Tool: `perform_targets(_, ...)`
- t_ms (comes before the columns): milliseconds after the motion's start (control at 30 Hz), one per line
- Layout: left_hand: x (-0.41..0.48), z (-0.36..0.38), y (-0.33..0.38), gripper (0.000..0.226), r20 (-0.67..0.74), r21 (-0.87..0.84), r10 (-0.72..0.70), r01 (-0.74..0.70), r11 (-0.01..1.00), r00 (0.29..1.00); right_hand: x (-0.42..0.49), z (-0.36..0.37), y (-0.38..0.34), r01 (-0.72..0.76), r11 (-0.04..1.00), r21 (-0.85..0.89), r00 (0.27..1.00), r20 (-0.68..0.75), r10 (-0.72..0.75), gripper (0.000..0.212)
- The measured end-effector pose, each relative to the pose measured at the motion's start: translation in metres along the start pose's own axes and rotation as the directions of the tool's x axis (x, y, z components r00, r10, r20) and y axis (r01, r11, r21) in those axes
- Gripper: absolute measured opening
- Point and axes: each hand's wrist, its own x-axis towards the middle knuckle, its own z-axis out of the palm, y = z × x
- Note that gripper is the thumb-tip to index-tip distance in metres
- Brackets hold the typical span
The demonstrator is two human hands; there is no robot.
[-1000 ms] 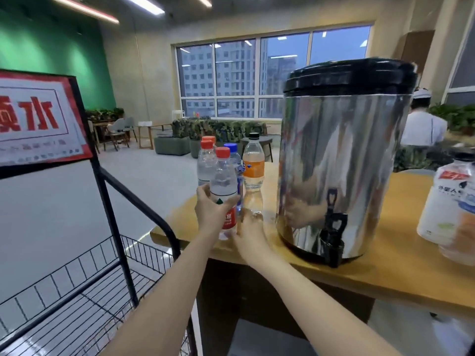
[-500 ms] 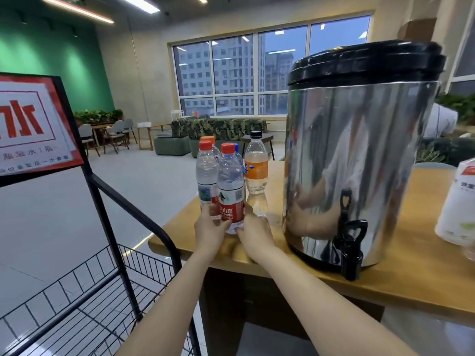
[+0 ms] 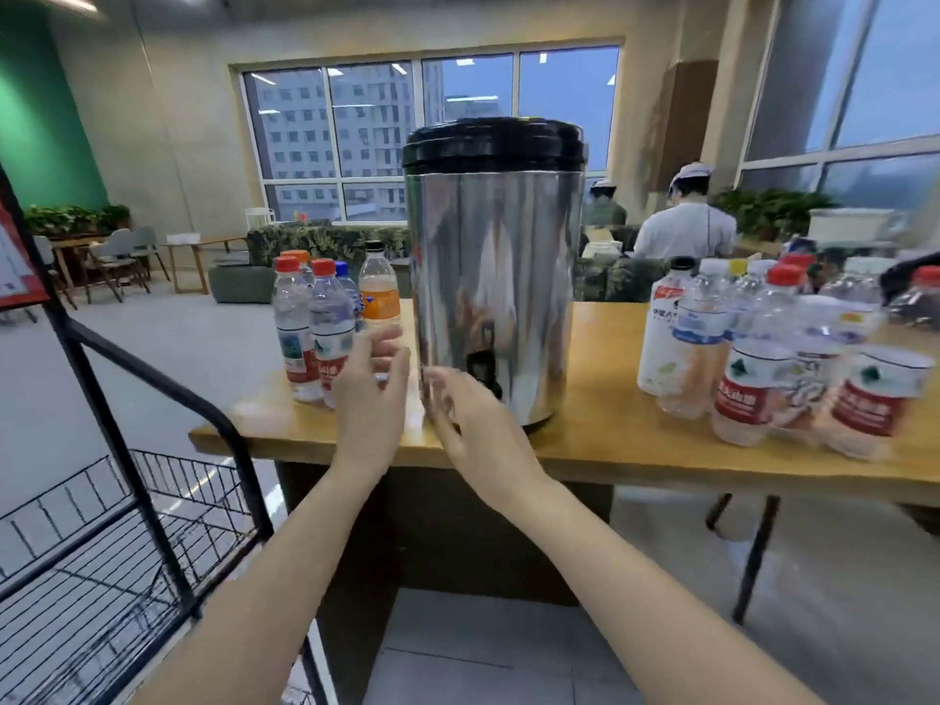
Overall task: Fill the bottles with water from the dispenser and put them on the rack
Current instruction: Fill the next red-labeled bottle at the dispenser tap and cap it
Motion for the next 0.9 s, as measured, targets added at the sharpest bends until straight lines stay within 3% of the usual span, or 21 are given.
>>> perform_targets(100,-0.031,0.03,0.043,0.015,0.027,-0.079,0.143,-0.141,0.987,0.989,-0.032,-0.033,0.022,-0.028,0.999,-0.029,0.999,-0.041,0.027,0.047)
perform_targets(200,-0.058,0.069,0.071,0.016,0.116,-0.149,0.181,-0.164,0.975,0.977,-0.056,-0.06,0.052,-0.117,0.992,-0.049,0.992,-0.054,0.114,0.045)
perform_targets(333,-0.079,0.128,0.081,0.016,0.311,-0.21,0.067,-0.001,0.978,0.948,-0.079,-0.09,0.097,-0.25,0.957,-0.146,0.964,-0.128,0.232,0.046)
perform_targets(467,-0.088,0.187,0.087,0.012,0.459,-0.182,-0.024,0.121,0.976,0.888,-0.094,-0.12,0.146,-0.429,0.893,-0.138,0.892,-0.221,0.394,0.049)
perform_targets(600,-0.092,0.243,0.093,0.021,0.561,-0.149,-0.126,0.25,0.957,0.818,-0.103,-0.144,0.183,-0.574,0.816,-0.07,0.753,-0.437,0.492,0.042)
perform_targets(700,-0.093,0.276,0.098,0.038,0.625,-0.122,-0.203,0.351,0.928,0.753,-0.104,-0.157,0.199,-0.581,0.813,0.039,0.644,-0.588,0.489,0.043)
perform_targets(900,-0.098,0.309,0.104,0.05,0.68,-0.208,-0.208,0.457,0.865,0.703,-0.095,-0.168,0.228,-0.641,0.727,0.245,0.591,-0.446,0.672,0.07)
